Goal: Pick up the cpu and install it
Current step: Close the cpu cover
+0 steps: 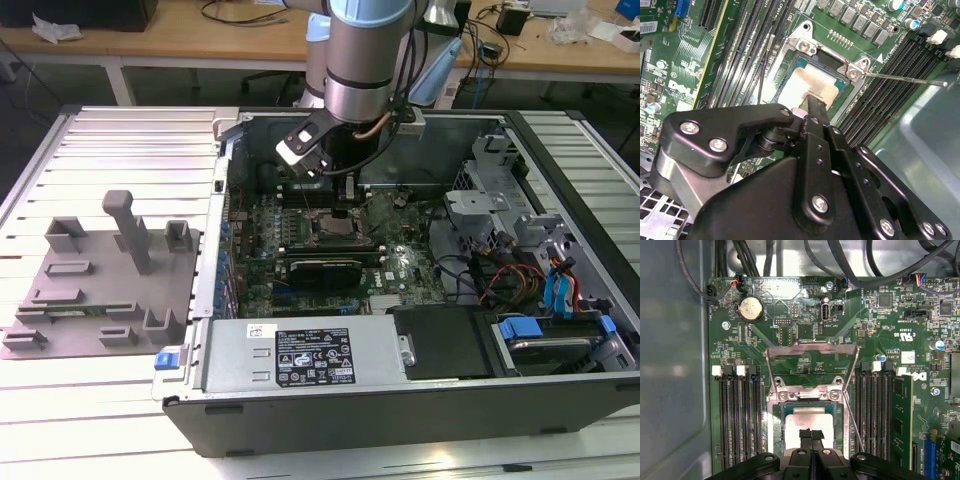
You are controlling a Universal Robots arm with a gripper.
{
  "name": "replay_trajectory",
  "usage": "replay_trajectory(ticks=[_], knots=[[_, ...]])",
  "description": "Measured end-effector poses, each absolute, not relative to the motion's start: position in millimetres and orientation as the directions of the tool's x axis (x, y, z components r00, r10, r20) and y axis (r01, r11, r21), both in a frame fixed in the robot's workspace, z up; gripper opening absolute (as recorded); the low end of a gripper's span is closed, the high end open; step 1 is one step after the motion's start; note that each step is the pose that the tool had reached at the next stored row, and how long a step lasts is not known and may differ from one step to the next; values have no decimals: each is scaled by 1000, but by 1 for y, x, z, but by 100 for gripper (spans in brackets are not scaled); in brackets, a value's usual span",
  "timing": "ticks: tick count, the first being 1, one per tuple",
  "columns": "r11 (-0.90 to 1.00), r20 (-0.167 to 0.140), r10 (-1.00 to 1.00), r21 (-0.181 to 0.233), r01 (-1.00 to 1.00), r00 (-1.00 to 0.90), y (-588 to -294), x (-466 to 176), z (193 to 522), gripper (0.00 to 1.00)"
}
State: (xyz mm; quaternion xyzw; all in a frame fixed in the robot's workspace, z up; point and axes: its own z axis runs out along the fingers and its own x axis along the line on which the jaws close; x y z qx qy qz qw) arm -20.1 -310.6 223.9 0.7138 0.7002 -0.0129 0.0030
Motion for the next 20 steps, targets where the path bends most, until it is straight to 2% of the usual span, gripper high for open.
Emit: replay_trajectory(ticks=[6, 20], knots=[[-19, -22, 1000, -14, 1000, 19, -311, -20, 225, 11], [-19, -22, 1000, -14, 1000, 19, -310, -20, 260, 11]])
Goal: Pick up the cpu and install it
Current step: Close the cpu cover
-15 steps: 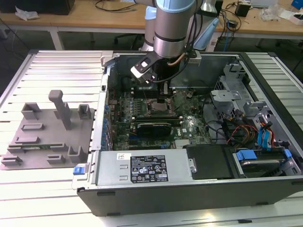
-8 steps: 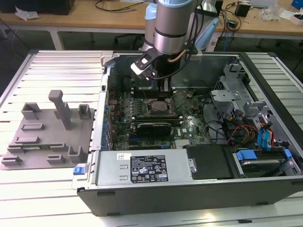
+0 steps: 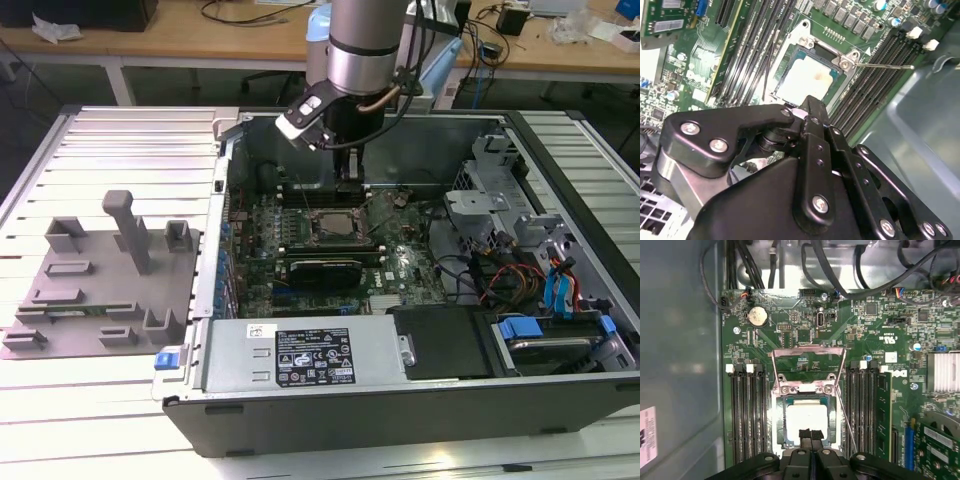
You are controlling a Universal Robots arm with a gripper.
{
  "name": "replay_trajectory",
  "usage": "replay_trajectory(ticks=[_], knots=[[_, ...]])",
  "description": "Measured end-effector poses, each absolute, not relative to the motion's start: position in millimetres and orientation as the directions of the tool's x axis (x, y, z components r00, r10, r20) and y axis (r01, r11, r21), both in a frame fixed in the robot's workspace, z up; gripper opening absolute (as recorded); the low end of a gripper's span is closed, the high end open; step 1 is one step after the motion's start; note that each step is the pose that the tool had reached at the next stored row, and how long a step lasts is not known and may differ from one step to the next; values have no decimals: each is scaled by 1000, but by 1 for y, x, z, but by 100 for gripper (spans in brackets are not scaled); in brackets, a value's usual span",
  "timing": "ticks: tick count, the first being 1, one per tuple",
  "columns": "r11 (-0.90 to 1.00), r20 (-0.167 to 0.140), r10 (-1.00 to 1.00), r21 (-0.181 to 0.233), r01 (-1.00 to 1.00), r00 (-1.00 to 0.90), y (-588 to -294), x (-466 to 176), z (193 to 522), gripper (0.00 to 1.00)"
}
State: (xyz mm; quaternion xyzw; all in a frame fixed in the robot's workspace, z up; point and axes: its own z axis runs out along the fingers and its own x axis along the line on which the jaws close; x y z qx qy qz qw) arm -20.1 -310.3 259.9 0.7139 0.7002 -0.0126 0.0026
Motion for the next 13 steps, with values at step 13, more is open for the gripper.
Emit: replay_trajectory(ticks=[13], knots=[[-19, -21, 1000, -12, 1000, 19, -310, -13, 288, 11]])
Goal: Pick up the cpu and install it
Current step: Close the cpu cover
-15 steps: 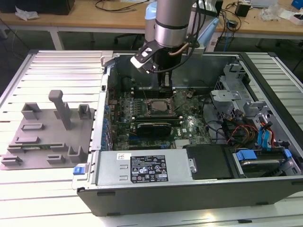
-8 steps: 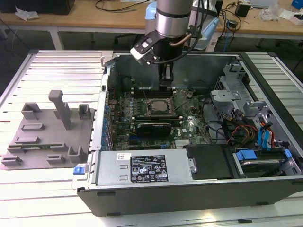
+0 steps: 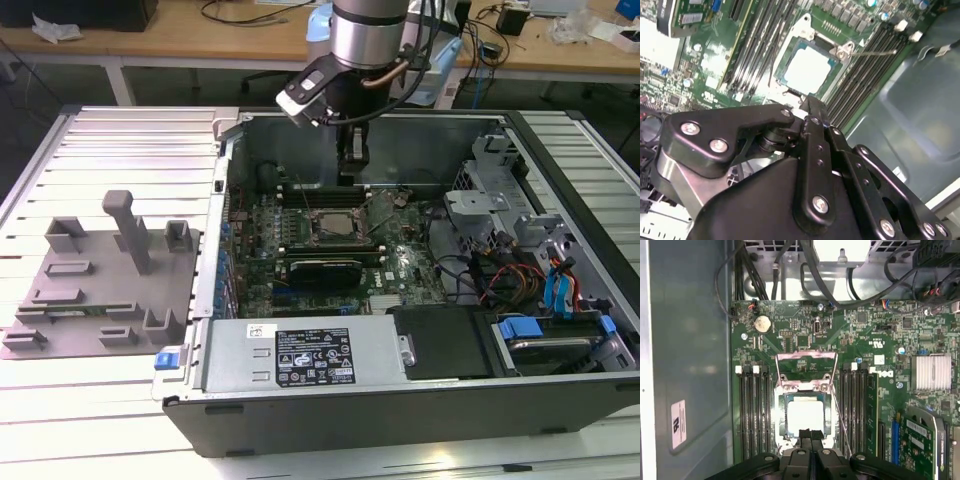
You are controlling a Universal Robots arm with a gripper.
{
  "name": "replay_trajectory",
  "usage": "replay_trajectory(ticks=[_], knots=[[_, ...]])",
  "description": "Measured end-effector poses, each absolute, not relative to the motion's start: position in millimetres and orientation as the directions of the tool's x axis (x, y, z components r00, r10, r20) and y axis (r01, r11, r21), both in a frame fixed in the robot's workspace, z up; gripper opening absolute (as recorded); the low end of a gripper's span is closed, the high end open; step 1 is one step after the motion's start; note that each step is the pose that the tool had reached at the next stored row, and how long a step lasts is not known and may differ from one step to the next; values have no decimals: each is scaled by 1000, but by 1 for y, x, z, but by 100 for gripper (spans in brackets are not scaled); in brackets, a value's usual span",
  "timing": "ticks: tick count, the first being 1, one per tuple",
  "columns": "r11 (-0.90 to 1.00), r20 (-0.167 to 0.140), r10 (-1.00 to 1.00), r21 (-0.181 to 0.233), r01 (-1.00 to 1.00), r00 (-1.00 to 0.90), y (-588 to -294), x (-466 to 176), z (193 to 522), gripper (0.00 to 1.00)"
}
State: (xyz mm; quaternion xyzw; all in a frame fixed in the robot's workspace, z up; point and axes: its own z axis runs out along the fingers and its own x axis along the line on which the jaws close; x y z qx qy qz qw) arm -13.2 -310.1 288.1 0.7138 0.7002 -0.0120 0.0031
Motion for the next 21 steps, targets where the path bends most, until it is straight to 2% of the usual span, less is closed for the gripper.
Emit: replay_trajectory(ticks=[16, 21], knots=[[-19, -21, 1000, -12, 1000, 19, -310, 73, 288, 11], [-19, -21, 1000, -12, 1000, 19, -310, 75, 287, 11]])
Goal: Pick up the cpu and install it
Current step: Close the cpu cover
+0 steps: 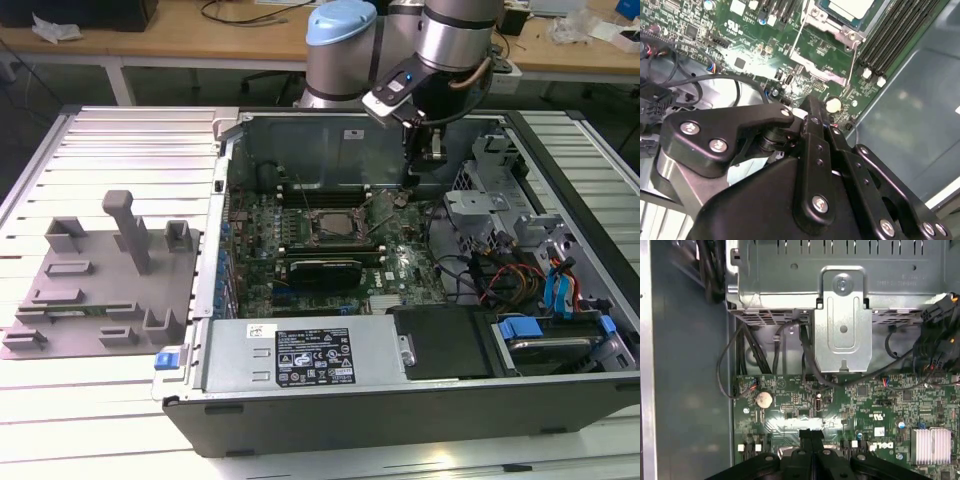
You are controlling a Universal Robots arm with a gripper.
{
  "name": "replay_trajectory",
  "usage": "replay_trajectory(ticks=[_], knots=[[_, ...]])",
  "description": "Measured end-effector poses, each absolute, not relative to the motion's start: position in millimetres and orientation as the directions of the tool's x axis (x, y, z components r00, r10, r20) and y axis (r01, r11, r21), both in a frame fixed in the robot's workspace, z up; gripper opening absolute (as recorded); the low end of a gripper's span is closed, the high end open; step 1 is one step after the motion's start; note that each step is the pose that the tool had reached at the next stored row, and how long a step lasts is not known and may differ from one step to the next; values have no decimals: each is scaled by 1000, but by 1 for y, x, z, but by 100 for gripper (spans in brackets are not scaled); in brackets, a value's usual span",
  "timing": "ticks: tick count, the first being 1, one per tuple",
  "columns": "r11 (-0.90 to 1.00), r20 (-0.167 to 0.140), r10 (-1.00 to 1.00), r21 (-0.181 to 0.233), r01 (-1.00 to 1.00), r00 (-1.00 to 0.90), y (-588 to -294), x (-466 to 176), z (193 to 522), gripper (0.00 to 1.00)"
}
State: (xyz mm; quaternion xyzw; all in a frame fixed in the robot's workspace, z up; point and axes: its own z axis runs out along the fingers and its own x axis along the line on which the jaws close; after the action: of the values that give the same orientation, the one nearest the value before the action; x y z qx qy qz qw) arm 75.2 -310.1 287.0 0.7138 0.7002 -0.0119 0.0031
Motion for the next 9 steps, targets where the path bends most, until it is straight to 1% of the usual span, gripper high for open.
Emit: replay_trajectory(ticks=[4, 9], knots=[[-19, -21, 1000, -12, 1000, 19, -310, 76, 279, 11], [-19, -21, 1000, -12, 1000, 19, -310, 77, 260, 11]])
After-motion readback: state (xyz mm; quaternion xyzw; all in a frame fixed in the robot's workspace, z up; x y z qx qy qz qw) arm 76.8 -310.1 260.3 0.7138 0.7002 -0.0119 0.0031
